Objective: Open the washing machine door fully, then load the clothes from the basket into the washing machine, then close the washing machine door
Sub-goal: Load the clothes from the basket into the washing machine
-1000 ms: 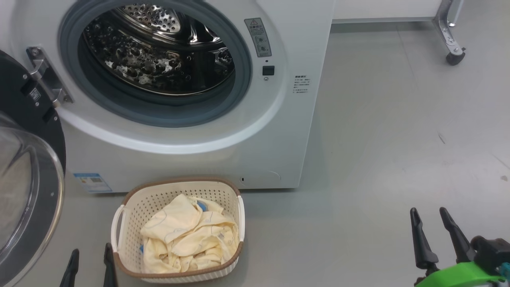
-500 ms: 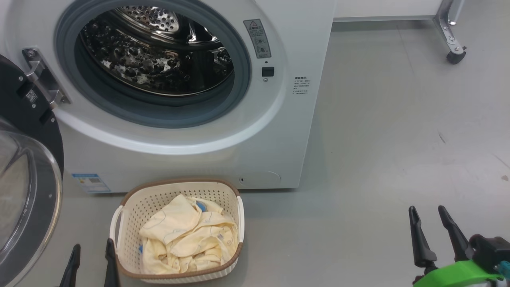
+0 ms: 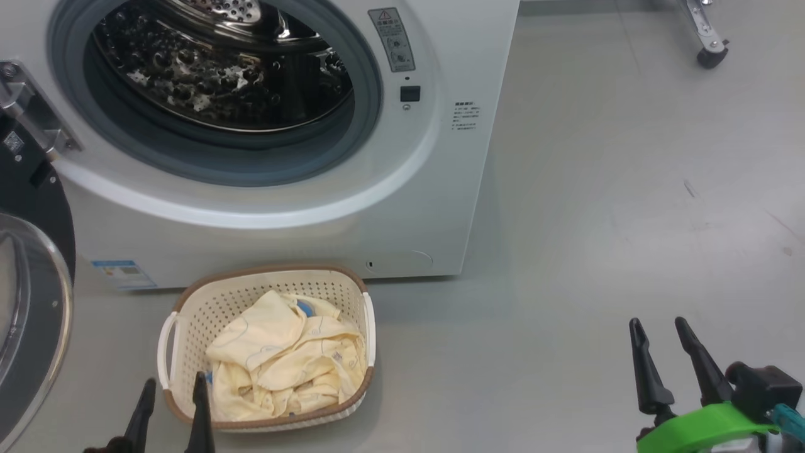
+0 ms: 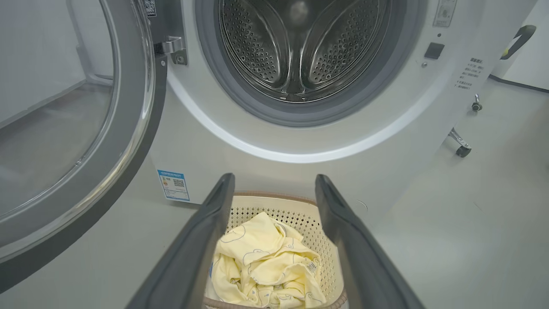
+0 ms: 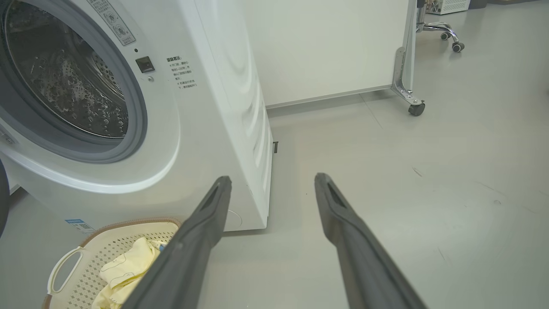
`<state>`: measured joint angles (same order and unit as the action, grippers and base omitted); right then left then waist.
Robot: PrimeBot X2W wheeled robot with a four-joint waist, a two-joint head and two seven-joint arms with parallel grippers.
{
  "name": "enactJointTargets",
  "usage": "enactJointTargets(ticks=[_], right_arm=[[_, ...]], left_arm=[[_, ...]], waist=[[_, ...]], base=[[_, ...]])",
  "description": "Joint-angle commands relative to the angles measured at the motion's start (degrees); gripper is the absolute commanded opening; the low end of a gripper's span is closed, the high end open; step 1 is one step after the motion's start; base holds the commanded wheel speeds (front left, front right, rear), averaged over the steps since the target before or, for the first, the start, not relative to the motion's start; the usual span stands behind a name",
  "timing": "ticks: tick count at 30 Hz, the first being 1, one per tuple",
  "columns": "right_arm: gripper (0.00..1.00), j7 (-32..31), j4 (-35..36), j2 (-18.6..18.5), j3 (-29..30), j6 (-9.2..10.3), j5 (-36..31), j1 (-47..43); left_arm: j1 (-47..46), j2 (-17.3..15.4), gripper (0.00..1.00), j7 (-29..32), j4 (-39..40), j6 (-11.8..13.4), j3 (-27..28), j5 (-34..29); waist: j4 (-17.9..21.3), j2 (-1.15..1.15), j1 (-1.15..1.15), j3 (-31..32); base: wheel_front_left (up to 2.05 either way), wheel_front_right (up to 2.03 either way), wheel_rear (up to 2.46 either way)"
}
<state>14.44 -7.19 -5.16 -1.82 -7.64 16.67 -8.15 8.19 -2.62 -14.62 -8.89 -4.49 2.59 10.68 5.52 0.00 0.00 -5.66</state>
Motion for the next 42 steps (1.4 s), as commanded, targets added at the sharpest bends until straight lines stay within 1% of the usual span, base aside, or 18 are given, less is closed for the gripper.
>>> enactJointTargets(ticks=[1,5,7,8,11,19,23,28,34,35,39,42], right_arm=[[1.0,0.56,1.67,-0.31,-1.47,0.15,0.39,3.31],[1.0,0.56,1.73,0.22,-2.36,0.15,0.82,5.3],[1.0,0.56,1.69,0.54,-2.8,0.15,1.08,6.57],[1.0,0.56,1.69,0.54,-2.8,0.15,1.08,6.57],[1.0,0.56,1.53,1.03,-3.63,0.15,1.47,8.46],[1.0,0.56,1.25,1.88,-5.64,0.15,2.38,13.25],[1.0,0.56,1.13,2.04,-6.1,0.15,2.69,14.98],[1.0,0.56,1.48,2.14,-6.37,0.15,2.88,16.8],[1.0,0.56,1.97,2.14,-6.24,0.15,2.81,18.61],[1.0,0.56,2.09,1.88,-6.52,0.15,2.75,19.49],[1.0,0.56,2.69,1.2,-6.74,0.15,2.66,21.09],[1.0,0.56,3.1,0.72,-6.65,0.15,2.67,21.98]], left_arm=[[-3.08,-0.26,1.0,-0.38,-0.69,-0.07,1.08,-0.63],[-7.44,-0.27,1.0,-0.38,-6.04,-0.86,-0.48,-0.8],[-10.37,-0.27,1.0,-0.38,-9.21,-1.39,-1.02,0.14],[-10.37,-0.27,1.0,-0.38,-9.21,-1.39,-1.02,0.14],[-15.02,-0.84,1.0,-0.28,-14.03,-1.93,-2.13,0.65],[-26.29,-3.64,1.0,4.17,-25.87,-2.53,-3.04,2.68],[-30.91,-5.11,1.0,5.49,-30.24,-2.61,-3.16,3.14],[-36.0,-6.25,1.0,6.99,-34.65,-2.77,-2.91,5.13],[-41.5,-7.52,1.0,7.82,-39.18,-2.82,-2.12,6.87],[-43.56,-7.96,1.0,8.02,-40.57,-2.82,-1.96,7.22],[-47.56,-8.21,1.0,9.85,-43.6,-2.88,-1.95,8.61],[-50.15,-8.99,1.0,11.22,-45.54,-2.93,-3.02,8.88]], waist=[[0.86,0.0,0.0,-2.07],[2.0,0.0,0.0,-6.43],[2.59,0.0,0.0,-8.59],[2.59,0.0,0.0,-8.59],[3.67,0.0,0.0,-12.08],[6.3,0.0,0.0,-20.4],[7.02,0.0,0.0,-23.61],[7.41,0.0,0.0,-27.23],[6.77,0.0,0.0,-31.52],[6.54,0.0,0.0,-33.1],[6.27,0.0,0.0,-36.08],[6.23,0.0,0.0,-38.19]], base=[[0.0,0.0,0.0],[0.0,0.0,0.0],[0.0,0.0,0.0],[0.0,0.0,0.0],[0.0,0.0,0.0],[0.0,0.0,0.0],[0.0,0.0,0.0],[0.0,0.0,0.0],[0.0,0.0,0.0],[0.0,0.0,0.0],[0.0,0.0,0.0],[0.0,0.0,0.0]])
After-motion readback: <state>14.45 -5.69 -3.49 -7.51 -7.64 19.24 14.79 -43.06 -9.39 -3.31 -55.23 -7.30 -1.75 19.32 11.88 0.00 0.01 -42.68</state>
